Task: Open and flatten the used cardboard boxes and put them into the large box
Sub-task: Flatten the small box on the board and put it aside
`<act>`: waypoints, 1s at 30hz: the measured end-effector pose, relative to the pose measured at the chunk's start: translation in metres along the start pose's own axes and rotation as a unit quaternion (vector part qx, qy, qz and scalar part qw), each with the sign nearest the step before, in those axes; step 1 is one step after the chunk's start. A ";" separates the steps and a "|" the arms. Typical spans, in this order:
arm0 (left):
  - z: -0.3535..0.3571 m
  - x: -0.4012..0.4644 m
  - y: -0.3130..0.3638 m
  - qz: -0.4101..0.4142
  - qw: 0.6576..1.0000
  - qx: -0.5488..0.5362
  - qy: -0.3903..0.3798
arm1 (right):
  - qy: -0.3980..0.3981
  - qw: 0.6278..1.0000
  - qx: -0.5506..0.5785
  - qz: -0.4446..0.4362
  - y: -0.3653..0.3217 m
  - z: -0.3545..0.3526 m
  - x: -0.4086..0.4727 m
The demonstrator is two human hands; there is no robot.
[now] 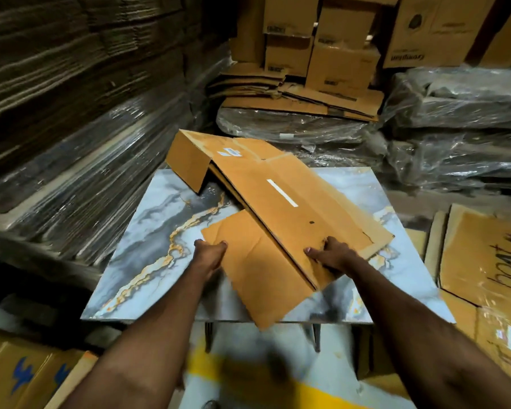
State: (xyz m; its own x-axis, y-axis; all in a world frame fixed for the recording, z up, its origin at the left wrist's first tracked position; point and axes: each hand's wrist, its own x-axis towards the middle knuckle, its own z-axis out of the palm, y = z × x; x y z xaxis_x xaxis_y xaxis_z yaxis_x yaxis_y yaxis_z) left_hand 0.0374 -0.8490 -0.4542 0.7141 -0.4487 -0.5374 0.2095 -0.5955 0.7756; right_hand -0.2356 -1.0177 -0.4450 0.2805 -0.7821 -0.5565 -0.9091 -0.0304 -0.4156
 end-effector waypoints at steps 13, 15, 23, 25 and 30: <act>0.015 -0.111 -0.011 0.009 0.911 -0.386 -0.145 | -0.283 0.886 0.177 -0.323 -0.049 0.000 -0.080; 0.015 -0.119 -0.001 0.023 0.914 -0.376 -0.154 | -0.302 0.868 0.105 -0.381 -0.059 0.010 -0.092; 0.010 -0.123 0.028 0.014 0.980 -0.186 -0.067 | -0.153 0.858 0.073 -0.485 -0.028 0.005 -0.060; 0.002 -0.122 0.048 0.032 0.973 -0.218 -0.064 | -0.081 0.884 0.020 -0.459 -0.014 -0.006 -0.039; -0.032 -0.119 0.105 0.076 0.947 -0.309 -0.048 | 0.013 0.897 -0.150 -0.414 0.009 -0.034 -0.009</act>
State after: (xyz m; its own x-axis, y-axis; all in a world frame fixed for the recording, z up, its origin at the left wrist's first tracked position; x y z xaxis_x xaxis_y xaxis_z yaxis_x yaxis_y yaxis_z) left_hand -0.0044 -0.8366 -0.2986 0.7100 -0.5732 -0.4091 0.4814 -0.0288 0.8760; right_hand -0.2566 -1.0321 -0.4191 0.8950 -0.4277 -0.1267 -0.4346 -0.7719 -0.4639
